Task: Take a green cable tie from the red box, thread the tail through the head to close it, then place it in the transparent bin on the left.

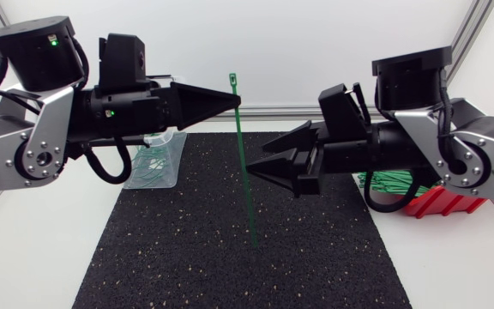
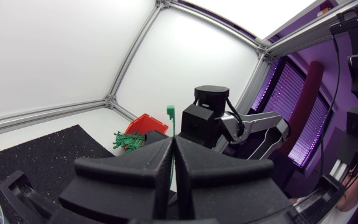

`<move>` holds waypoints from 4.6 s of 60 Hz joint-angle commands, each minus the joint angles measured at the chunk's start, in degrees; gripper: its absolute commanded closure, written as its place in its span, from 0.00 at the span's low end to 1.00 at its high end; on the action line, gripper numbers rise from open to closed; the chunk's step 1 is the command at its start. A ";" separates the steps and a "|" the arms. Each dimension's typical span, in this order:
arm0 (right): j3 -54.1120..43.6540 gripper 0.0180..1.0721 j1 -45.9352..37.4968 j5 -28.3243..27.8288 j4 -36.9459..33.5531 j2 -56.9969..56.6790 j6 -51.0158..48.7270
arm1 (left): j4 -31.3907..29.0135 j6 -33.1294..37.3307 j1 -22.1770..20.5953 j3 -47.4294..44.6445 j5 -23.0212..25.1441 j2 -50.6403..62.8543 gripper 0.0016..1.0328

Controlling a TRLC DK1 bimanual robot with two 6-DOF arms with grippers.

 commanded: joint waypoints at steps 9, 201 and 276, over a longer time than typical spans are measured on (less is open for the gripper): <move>2.96 0.12 -1.94 4.85 -8.54 -2.14 -13.82 | -9.66 5.34 1.56 1.03 0.31 -4.15 0.97; -11.37 0.40 43.32 65.76 41.99 23.35 -79.82 | -88.32 29.07 6.92 51.83 4.09 33.73 0.97; -12.33 0.81 47.98 64.88 47.27 28.45 -80.35 | -91.84 30.57 7.27 52.45 6.02 35.31 0.97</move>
